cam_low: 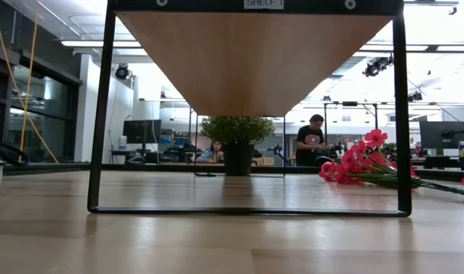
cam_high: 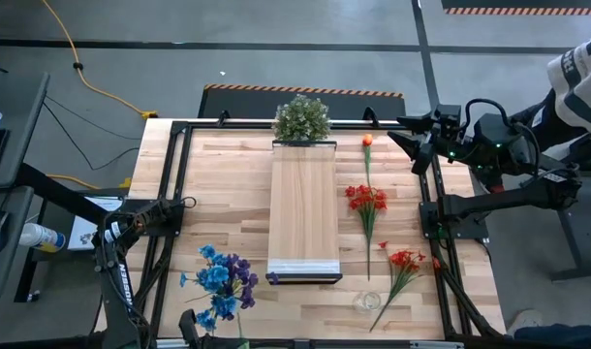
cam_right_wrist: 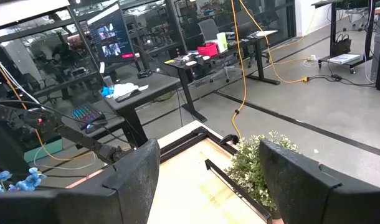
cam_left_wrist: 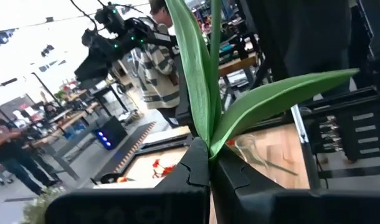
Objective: Pick and place flowers into a vace then onto a shelf
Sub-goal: Put the red tulip into the left transparent vase
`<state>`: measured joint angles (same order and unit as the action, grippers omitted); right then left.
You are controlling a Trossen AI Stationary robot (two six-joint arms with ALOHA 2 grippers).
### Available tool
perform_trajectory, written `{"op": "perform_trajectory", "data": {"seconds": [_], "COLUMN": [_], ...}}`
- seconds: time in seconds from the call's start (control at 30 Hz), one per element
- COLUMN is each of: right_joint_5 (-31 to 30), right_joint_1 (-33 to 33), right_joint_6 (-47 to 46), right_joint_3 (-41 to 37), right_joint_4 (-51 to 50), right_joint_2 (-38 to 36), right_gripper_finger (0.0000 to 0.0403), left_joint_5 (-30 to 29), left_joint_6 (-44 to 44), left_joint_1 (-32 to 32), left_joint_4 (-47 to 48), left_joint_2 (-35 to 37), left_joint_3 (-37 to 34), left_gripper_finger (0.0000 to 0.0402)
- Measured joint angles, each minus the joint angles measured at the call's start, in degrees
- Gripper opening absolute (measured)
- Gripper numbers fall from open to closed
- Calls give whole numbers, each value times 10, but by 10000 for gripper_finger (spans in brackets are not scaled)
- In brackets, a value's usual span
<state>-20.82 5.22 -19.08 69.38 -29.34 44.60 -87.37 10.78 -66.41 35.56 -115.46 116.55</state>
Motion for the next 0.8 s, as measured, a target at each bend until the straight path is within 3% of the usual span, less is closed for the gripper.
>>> {"op": "perform_trajectory", "data": {"seconds": [0.37,0.8], "right_joint_5": [0,0], "right_joint_1": [0,0], "right_joint_6": [-2,-4], "right_joint_3": [0,0], "right_joint_4": [0,0], "right_joint_2": [0,0], "right_gripper_finger": [262,262], "left_joint_5": [59,185], "left_joint_6": [163,215], "left_joint_1": [1,40], "left_joint_4": [145,212], "left_joint_2": [0,15], "left_joint_3": [0,0], "left_gripper_finger": [30,30]}}
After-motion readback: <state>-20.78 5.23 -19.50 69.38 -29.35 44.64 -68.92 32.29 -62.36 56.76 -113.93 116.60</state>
